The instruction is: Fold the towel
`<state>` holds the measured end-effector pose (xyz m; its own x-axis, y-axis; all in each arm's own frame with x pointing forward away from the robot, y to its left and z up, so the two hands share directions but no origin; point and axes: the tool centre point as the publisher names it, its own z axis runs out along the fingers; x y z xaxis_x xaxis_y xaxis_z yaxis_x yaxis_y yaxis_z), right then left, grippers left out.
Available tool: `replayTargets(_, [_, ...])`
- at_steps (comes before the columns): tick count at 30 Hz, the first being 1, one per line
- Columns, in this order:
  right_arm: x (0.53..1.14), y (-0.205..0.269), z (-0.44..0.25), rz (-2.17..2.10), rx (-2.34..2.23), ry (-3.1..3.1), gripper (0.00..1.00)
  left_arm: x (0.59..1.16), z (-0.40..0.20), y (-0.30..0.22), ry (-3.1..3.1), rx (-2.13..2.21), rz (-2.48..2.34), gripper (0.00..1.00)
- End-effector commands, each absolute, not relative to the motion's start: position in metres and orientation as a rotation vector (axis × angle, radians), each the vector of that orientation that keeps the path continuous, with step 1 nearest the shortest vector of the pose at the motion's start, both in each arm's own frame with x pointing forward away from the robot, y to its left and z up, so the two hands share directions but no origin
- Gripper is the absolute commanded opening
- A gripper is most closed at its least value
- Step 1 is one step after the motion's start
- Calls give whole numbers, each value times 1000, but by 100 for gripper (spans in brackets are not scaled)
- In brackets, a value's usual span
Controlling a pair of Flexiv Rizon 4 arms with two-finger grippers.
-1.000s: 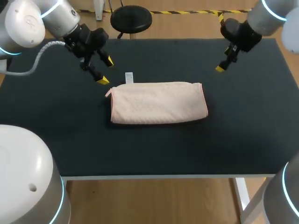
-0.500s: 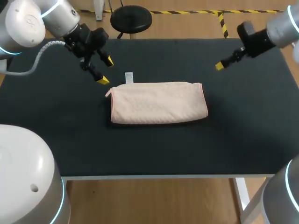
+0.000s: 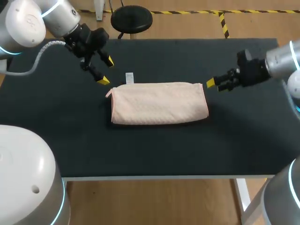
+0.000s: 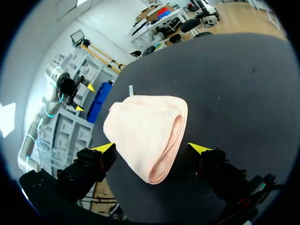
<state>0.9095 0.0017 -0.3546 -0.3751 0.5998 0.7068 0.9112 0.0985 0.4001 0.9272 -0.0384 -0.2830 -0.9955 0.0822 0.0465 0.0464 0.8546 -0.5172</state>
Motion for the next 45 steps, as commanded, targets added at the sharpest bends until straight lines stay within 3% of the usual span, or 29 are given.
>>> replayTargets(1, [906,7,-376,-1254,-1598,-1758,100,927,-284,-38,-2961,-104,828,100])
replayTargets(45, [903,70,-421,-986,-1458,-1846,100,927,-284,-38,-2961,-104,828,100])
